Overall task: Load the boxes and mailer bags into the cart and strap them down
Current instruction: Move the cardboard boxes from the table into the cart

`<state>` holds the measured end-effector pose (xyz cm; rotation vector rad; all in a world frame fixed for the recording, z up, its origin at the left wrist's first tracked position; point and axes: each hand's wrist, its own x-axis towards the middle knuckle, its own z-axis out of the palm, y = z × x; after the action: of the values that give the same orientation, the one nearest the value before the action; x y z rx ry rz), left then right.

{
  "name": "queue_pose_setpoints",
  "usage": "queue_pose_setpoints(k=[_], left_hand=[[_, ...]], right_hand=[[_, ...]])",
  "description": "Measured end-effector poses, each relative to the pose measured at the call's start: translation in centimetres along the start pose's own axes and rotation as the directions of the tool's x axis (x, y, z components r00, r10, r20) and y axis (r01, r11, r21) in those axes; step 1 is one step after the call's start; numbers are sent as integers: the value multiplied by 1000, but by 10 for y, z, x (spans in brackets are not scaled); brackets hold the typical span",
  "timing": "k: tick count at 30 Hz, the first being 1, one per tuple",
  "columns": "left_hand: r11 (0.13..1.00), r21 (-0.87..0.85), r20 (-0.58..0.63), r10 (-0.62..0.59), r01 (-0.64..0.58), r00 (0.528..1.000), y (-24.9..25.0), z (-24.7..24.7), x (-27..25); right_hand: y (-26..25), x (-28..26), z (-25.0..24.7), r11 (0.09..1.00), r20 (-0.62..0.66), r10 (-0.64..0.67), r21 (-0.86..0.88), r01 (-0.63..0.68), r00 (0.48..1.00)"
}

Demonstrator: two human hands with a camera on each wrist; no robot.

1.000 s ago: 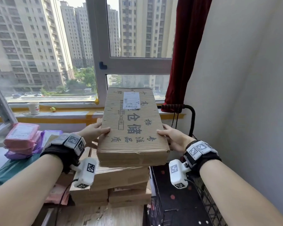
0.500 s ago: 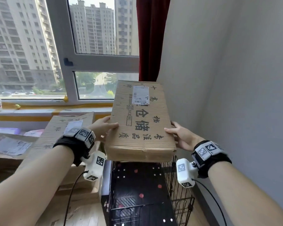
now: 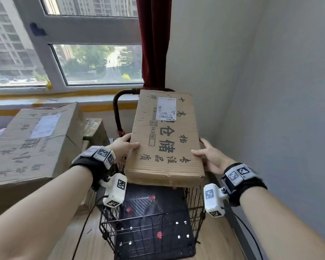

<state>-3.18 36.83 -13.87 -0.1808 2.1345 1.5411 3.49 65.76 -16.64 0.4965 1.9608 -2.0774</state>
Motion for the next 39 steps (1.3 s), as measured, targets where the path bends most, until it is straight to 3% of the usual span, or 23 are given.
queue_pose_setpoints(k=[3,10,20,29,35,39], left_hand=[[999,26,-6,-29,29,1000,-17,4,39],[983,-100,20,-153,154,988,-57,5,132],[934,-3,79,-355,357,931,-117,3,217],[830,77,85,-558,553,825,-183,23,259],[823,-26,49,-566,568,823,-210,33,275],[822,-132,96,-545,554,833,-214,41,268]], right_hand=[[18,33,1,998,-1,48,42,-48,999],[51,125,11,980,-34,197,6,-197,980],[108,200,22,905,-62,426,6,-426,903],[172,248,17,816,-114,568,-53,-576,815],[218,278,24,760,-93,644,-35,-649,759],[236,291,21,739,-78,670,-21,-673,738]])
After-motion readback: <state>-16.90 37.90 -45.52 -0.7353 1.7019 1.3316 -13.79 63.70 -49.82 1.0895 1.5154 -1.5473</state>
